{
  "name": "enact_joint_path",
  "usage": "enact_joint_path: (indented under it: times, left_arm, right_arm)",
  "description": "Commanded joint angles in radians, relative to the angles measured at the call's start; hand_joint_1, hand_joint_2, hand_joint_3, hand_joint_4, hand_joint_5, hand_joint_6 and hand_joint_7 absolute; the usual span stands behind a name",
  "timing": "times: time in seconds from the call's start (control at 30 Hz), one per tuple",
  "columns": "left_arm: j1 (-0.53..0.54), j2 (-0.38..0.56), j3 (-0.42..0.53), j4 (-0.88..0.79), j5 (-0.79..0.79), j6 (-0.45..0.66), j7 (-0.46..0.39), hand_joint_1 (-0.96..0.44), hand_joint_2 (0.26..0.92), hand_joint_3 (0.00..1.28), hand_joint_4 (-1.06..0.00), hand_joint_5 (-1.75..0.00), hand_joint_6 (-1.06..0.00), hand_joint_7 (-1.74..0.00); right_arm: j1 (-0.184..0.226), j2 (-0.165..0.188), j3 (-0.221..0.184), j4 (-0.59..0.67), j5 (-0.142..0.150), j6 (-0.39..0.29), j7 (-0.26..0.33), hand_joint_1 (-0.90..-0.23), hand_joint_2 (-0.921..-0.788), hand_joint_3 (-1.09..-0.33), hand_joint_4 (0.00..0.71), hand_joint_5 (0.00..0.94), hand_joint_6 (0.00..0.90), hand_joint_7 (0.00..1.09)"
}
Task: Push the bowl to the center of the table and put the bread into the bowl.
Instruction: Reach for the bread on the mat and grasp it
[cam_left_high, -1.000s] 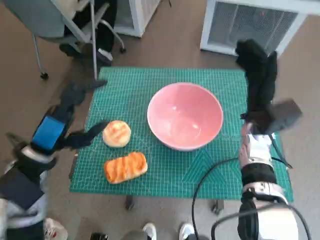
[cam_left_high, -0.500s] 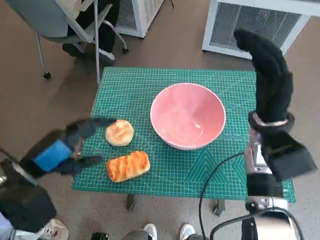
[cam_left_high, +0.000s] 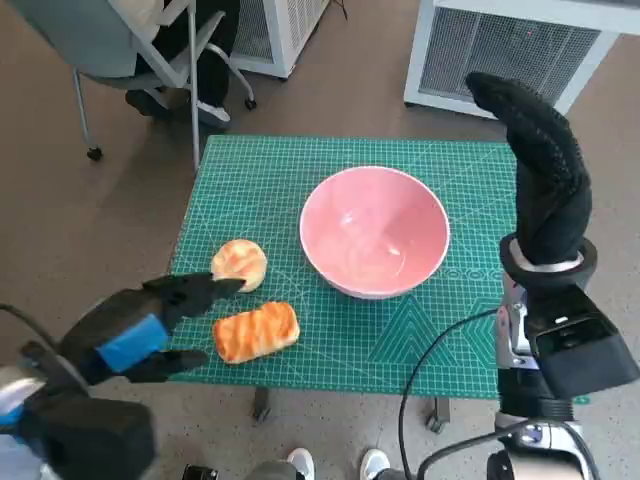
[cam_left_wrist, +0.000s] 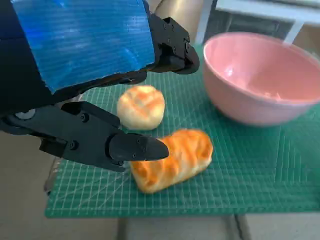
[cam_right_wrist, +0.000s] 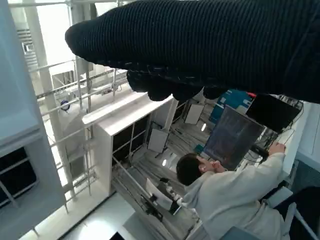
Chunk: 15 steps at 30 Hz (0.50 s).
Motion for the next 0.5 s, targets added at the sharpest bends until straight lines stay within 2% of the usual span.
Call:
enact_joint_path:
  times: [0.03,0.2,0.5]
  left_arm:
    - [0.006,-0.025,-0.065,-0.040,0.099,0.048,0.016,-0.48,0.921,0.17,-0.38,0.00,-0.33,-0.13]
    - [0.007,-0.067,-0.116,-0.044,0.172,0.063,0.040,-0.49,0.921,0.17,-0.38,0.00,-0.34,-0.11]
    - [-0.002,-0.163,-0.203,0.029,0.266,0.030,0.134,-0.51,0.921,0.17,-0.39,-0.01,-0.35,-0.09]
  right_arm:
    - [0.025,0.006,0.010,0.007,-0.001,0.009,-0.002,-0.575,-0.921,-0.739,0.296,0.011,0.037,0.67]
    - [0.026,0.003,0.014,0.011,0.002,0.013,0.000,-0.573,-0.921,-0.739,0.298,0.011,0.035,0.67]
    - [0.036,0.003,0.021,0.004,0.014,0.027,0.006,-0.578,-0.921,-0.741,0.304,0.013,0.032,0.68]
